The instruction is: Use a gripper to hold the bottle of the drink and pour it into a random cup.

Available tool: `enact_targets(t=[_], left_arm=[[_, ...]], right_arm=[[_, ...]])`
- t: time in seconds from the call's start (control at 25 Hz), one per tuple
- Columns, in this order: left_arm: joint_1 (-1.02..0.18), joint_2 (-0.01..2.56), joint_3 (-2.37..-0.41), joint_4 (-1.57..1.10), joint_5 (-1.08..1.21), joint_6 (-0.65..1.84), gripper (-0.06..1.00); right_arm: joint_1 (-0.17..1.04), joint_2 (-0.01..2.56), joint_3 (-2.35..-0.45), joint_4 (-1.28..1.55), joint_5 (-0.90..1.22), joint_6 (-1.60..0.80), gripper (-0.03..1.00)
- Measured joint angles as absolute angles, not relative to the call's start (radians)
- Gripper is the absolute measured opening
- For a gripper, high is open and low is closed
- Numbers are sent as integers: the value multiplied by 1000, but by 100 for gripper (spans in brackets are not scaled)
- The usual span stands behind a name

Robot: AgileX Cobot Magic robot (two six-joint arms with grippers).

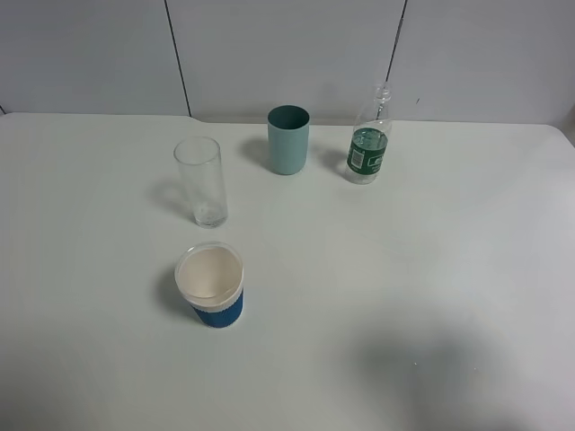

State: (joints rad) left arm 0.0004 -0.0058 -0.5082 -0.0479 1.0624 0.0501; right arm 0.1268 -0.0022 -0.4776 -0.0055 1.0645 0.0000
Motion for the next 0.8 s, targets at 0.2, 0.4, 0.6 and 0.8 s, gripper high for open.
enact_targets(t=[0.2,0.4,0.6,0.8], left_arm=[[0,-6,-508,-48,1062,50,99],[0,-6,-508,-48,1062,50,99],[0,-6,-508,-48,1062,50,99],[0,-6,-508,-48,1062,50,99]], right_arm=[[57,-2,-478,-6,1064,0,92],[26,-2,-478,-6,1064,0,92],[26,-2,-478,-6,1064,0,92],[26,-2,-478,-6,1064,0,92]])
